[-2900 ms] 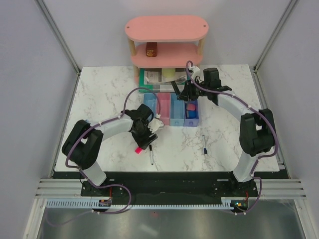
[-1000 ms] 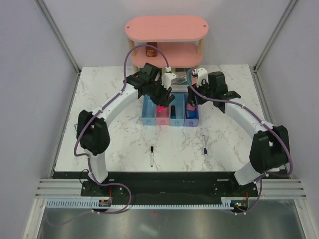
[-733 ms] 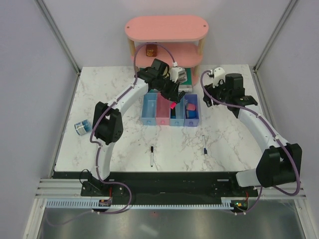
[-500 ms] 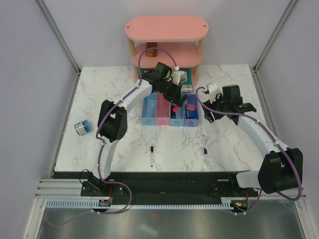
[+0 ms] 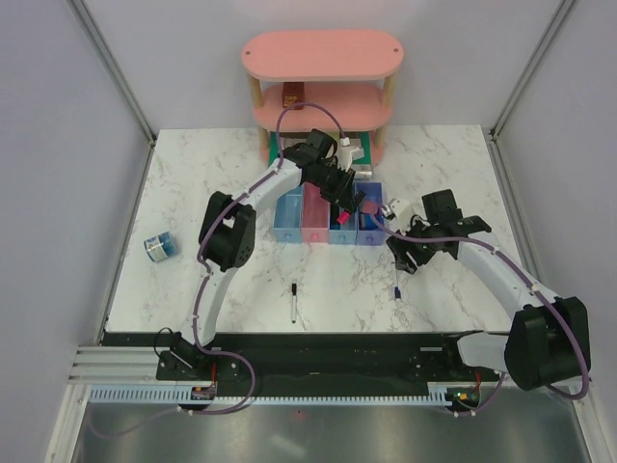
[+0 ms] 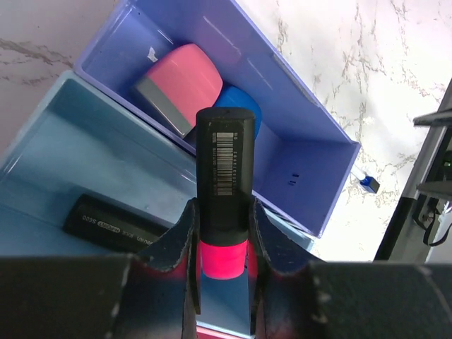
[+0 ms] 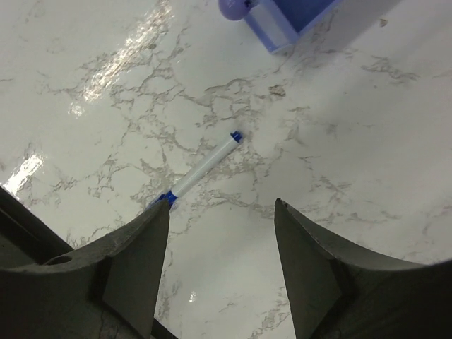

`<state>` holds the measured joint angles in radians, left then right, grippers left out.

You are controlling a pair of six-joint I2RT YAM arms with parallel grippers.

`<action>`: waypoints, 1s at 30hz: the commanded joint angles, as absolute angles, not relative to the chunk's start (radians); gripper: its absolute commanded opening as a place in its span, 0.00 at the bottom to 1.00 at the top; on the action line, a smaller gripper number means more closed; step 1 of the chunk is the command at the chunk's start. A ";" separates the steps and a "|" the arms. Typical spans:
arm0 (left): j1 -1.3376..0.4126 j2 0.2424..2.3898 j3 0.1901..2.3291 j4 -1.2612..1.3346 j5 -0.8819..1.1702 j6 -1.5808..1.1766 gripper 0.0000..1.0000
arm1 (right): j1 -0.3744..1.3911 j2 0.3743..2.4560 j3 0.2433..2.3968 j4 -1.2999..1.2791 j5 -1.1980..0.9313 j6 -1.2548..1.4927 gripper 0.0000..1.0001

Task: Sort the stationery into containers
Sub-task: Place the pen in the storage box.

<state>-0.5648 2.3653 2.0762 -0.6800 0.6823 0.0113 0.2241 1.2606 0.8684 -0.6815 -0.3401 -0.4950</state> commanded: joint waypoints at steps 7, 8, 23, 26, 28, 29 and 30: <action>-0.571 2.393 2.115 -0.646 0.660 0.026 0.54 | 0.304 1.353 0.842 -0.706 -0.334 -0.545 0.68; -0.571 2.391 2.115 -0.647 0.655 0.031 0.57 | 0.313 1.361 0.839 -0.706 -0.325 -0.546 0.68; -0.569 2.292 2.097 -0.655 0.623 0.069 0.78 | 0.397 1.496 0.853 -0.712 -0.259 -0.581 0.68; -0.568 2.261 2.080 -0.657 0.580 0.078 0.85 | 0.406 1.502 0.857 -0.713 -0.262 -0.580 0.68; -0.565 2.240 2.065 -0.655 0.555 0.086 0.85 | 0.410 1.502 0.851 -0.706 -0.259 -0.578 0.69; -0.563 2.215 2.062 -0.655 0.546 0.087 0.86 | 0.411 1.503 0.848 -0.703 -0.258 -0.578 0.68; -0.558 2.204 2.057 -0.655 0.539 0.089 0.86 | 0.413 1.505 0.841 -0.700 -0.256 -0.578 0.68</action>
